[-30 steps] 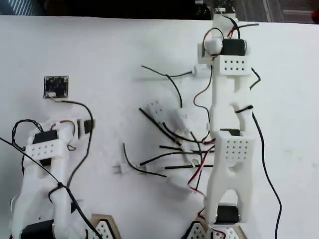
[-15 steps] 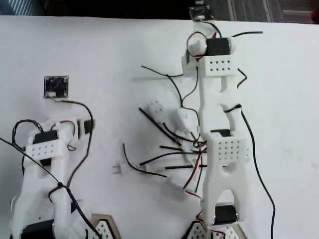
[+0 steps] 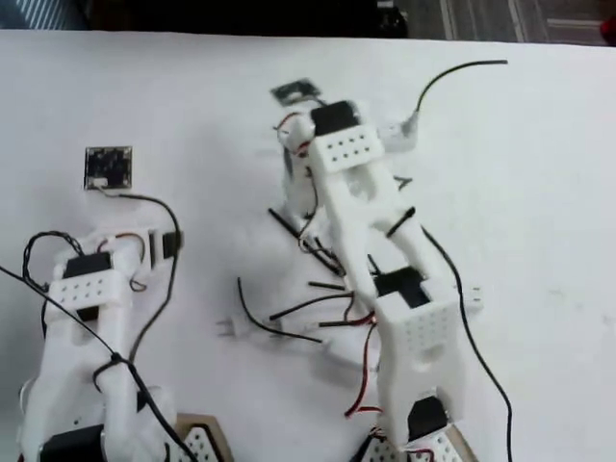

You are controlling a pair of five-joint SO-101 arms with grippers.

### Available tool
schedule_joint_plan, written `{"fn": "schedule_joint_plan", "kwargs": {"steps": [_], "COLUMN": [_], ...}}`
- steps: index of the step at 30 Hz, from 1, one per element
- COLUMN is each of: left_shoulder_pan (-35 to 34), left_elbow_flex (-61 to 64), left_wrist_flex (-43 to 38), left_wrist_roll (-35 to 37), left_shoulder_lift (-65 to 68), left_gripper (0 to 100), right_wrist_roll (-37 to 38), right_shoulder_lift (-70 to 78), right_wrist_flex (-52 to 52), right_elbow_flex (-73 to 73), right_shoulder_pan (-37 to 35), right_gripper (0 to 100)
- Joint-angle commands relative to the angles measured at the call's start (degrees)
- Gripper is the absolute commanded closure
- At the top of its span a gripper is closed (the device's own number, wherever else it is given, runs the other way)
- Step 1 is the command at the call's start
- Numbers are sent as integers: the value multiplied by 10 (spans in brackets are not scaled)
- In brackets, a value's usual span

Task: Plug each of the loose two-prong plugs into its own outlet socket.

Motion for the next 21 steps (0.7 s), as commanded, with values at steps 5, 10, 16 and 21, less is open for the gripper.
{"fn": "schedule_joint_plan", "kwargs": {"steps": [5,10,16,21], "left_shoulder_pan": [-7,-7,-6,-6], "left_elbow_flex": [1,1,1,1], "left_wrist_flex": [-11,-11,-11,-11], "left_wrist_roll": [3,2,2,2], "left_shoulder_lift": [-22,-22,-22,-21], "left_gripper": [683,683,683,683], "right_wrist_roll": [0,27,84,81], "right_shoulder_lift": [10,8,-6,-67], "right_wrist_flex": [-38,-38,-25,3], "right_elbow_flex": [37,37,36,51], "right_shoulder_pan": [48,118,169,116], "right_gripper": [865,865,865,875]}}
